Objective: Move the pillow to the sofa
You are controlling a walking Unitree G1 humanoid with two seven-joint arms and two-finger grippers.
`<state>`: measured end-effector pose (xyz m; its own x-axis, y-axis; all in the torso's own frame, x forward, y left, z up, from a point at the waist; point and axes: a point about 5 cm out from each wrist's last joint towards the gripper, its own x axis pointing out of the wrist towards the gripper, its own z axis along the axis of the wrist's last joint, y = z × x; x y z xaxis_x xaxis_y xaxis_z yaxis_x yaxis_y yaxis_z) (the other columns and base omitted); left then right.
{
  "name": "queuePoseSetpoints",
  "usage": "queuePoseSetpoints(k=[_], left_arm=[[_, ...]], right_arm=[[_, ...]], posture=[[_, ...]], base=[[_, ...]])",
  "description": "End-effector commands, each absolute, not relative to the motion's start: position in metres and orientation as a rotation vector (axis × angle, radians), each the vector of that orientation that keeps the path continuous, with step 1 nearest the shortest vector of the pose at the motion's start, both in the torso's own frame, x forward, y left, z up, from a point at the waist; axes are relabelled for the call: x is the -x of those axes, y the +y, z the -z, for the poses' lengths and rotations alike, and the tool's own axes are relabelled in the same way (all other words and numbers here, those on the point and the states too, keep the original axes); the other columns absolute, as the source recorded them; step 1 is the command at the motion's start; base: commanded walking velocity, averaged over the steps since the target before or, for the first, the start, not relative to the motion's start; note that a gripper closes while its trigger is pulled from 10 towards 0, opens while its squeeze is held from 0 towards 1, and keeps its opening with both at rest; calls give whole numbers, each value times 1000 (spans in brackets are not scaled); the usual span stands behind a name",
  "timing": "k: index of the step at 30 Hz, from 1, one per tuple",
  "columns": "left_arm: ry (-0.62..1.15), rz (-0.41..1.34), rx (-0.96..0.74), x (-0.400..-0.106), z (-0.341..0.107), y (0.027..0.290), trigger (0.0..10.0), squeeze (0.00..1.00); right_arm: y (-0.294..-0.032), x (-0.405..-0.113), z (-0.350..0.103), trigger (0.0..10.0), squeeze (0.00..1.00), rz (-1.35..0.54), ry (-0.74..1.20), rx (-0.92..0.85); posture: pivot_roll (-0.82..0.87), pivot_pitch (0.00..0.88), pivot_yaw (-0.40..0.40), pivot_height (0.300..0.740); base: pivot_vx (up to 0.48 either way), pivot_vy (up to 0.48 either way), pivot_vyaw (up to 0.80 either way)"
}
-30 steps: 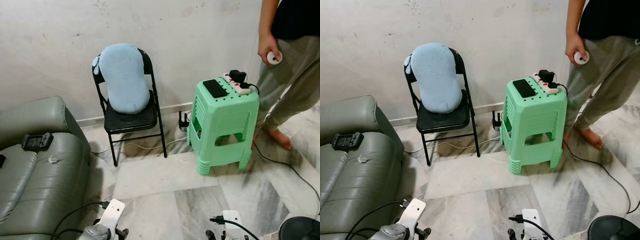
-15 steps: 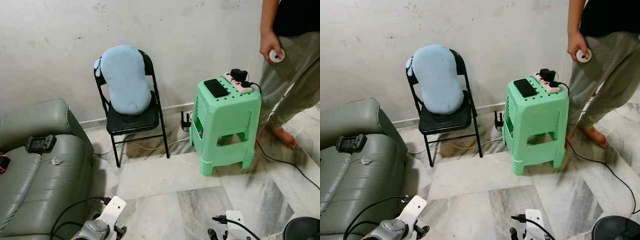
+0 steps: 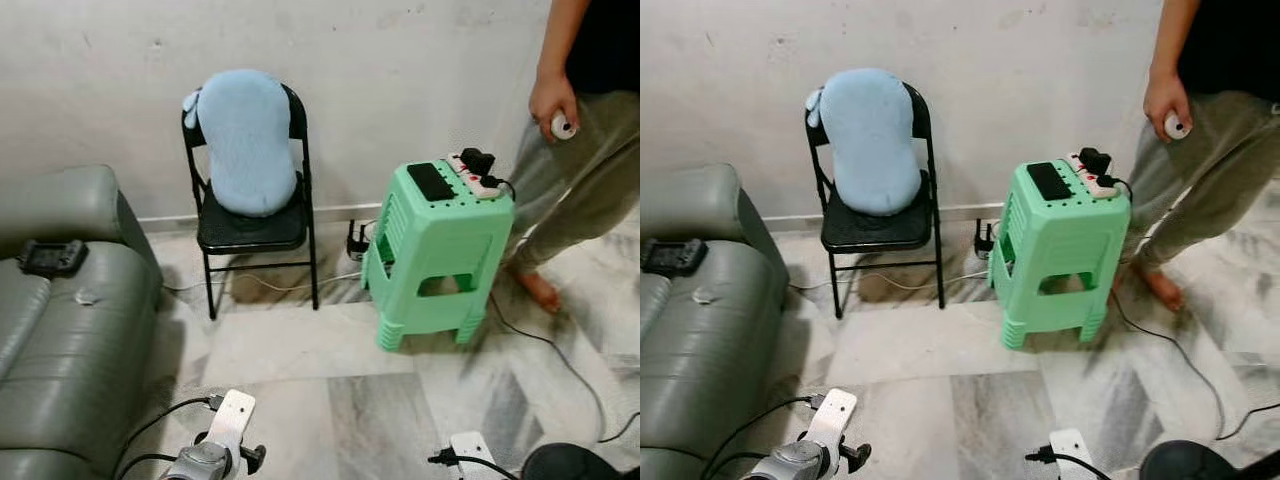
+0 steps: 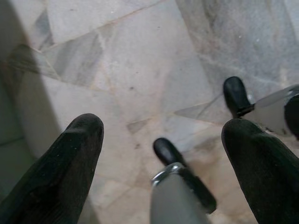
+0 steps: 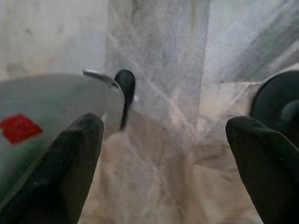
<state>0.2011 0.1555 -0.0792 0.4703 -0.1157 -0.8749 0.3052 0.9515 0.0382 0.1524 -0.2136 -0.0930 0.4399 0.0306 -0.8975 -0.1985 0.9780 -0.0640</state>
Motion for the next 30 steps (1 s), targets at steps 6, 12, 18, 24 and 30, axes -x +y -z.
queuePoseSetpoints(k=[6, 12, 18, 24, 30], left_arm=[[1072, 227, -181, -196, 82, 156, 10000, 0], [1070, 232, -193, -195, 82, 156, 10000, 0], [1062, 208, -128, -194, 83, 156, 10000, 0], [1043, 216, -69, -194, 82, 154, 10000, 0], [1045, 263, -128, -195, 82, 154, 10000, 0]], right_arm=[[-198, -166, 90, 10000, 0, -225, 1079, 202], [-191, -164, 92, 10000, 0, -246, 1087, 206], [-182, -160, 95, 10000, 0, -250, 1099, 198], [-182, -162, 94, 10000, 0, -240, 1087, 190], [-181, -160, 95, 10000, 0, -247, 1095, 185]], posture=[[-157, 0, -30, 740], [-156, 0, -16, 740], [-160, 0, 1, 740], [-163, 0, 5, 740], [-162, 0, 9, 740]], base=[[0, 0, 0], [0, 0, 0], [0, 0, 0], [0, 0, 0], [0, 0, 0]])
